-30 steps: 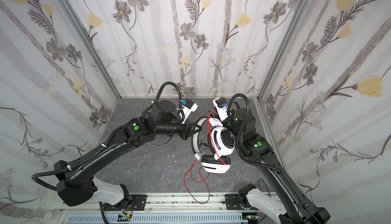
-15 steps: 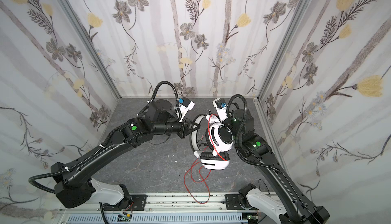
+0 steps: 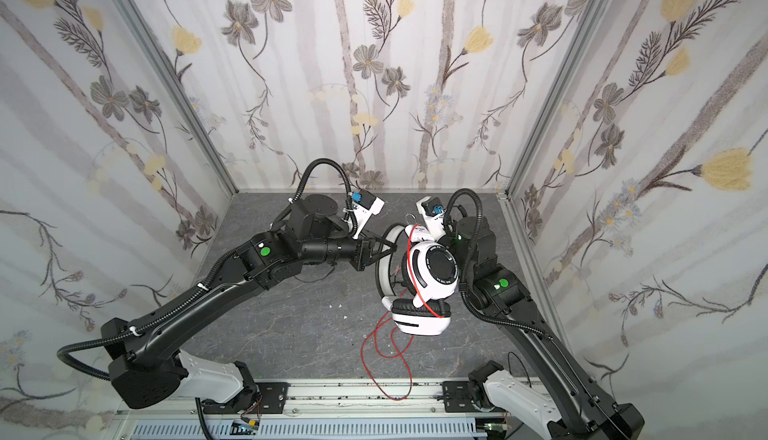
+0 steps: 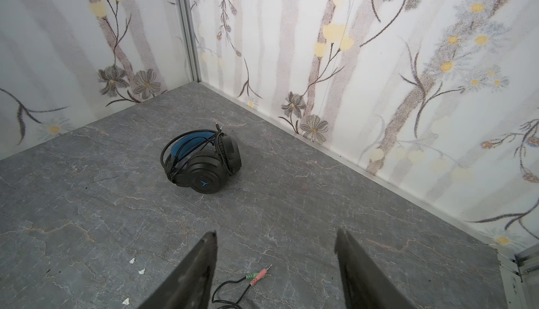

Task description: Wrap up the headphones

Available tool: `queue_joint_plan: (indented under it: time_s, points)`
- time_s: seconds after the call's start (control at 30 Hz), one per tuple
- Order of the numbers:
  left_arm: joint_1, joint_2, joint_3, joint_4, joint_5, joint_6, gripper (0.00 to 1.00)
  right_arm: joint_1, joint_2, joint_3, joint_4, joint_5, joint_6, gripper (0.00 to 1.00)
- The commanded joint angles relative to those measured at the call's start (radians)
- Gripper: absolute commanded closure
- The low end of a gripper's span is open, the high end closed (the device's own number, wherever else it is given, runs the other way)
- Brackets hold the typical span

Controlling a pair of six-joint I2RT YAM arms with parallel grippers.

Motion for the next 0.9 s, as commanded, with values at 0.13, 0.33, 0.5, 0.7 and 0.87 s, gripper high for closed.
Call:
queue_joint_plan:
  time_s: [0.13, 0.33, 0.5, 0.7, 0.87]
  points:
    - [0.005, -0.016, 0.028, 0.107, 0.022, -0.041, 1.0, -0.054, 0.006, -0.045, 0.101, -0.111, 0.082, 0.31]
    - [0.002, -0.001, 0.065, 0.153, -0.007, -0.072, 1.0, -0.081, 0.023, -0.097, 0.191, -0.181, 0.128, 0.32]
    - [-0.012, 0.01, 0.103, 0.178, -0.112, -0.089, 1.0, -0.084, 0.051, -0.12, 0.258, -0.233, 0.149, 0.33]
    - [-0.012, 0.013, 0.109, 0.261, -0.145, -0.131, 1.0, -0.086, 0.05, -0.203, 0.399, -0.341, 0.209, 0.34]
    - [-0.02, 0.042, 0.155, 0.267, -0.17, -0.145, 1.0, -0.085, 0.052, -0.262, 0.482, -0.392, 0.24, 0.34]
